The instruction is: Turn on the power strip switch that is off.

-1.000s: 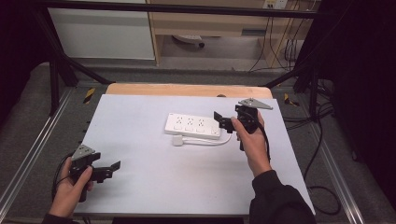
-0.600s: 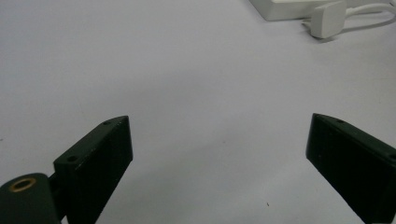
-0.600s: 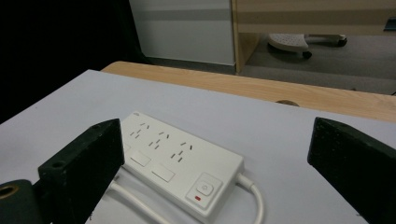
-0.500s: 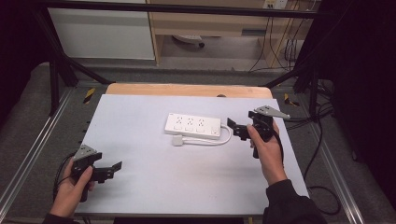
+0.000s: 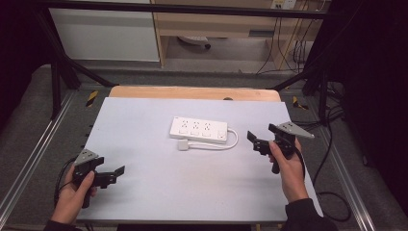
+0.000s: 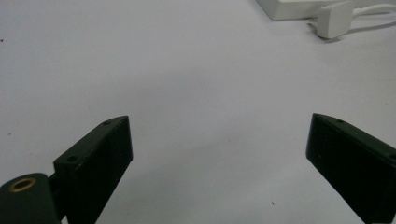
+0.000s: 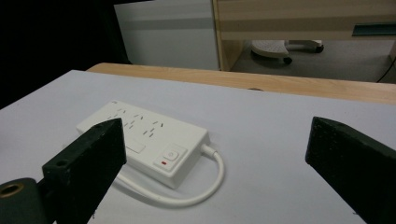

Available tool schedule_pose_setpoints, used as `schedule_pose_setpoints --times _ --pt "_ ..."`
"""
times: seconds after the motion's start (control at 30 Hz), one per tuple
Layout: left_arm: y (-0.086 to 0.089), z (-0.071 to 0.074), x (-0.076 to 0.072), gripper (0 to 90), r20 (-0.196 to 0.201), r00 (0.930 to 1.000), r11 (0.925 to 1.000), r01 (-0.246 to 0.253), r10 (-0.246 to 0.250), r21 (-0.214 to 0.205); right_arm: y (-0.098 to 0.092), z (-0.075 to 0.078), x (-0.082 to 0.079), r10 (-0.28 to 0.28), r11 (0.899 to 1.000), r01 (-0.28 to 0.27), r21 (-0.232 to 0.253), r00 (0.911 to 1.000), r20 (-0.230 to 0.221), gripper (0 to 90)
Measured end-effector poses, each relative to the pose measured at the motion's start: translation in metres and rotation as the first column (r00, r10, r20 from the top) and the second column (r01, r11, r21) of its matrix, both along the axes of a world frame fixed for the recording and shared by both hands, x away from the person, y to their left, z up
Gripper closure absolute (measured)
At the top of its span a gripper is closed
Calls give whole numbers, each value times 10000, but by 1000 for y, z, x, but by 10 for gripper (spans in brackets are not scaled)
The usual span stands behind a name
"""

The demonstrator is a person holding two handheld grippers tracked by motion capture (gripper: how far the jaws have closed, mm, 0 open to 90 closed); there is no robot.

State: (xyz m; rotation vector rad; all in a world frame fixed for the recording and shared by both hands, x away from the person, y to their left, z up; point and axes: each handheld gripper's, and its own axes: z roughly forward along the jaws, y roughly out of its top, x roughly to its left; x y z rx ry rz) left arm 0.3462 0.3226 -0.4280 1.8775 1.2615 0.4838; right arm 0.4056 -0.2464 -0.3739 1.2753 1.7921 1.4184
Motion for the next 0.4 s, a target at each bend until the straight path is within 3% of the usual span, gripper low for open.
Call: schedule_pose_setpoints --times 0.23,0.3,0.37,0.4 --pt "1 -1 1 72 -52 10000 10000 13 -13 9 -16 -27 -19 -475 9970 460 -622 9986 -233 56" --pt "1 -1 1 72 -59 10000 10000 -39 40 29 -21 -46 -29 -623 9924 548 -1104 9959 -654 56" --pt "0 -1 1 72 -25 10000 10000 -9 9 43 -23 -56 -35 -564 9872 394 -1548 9926 -1073 52" --pt "-1 -1 0 72 -39 10000 10000 20 -20 80 -23 -56 -35 -564 9872 394 -1548 9926 -1073 52"
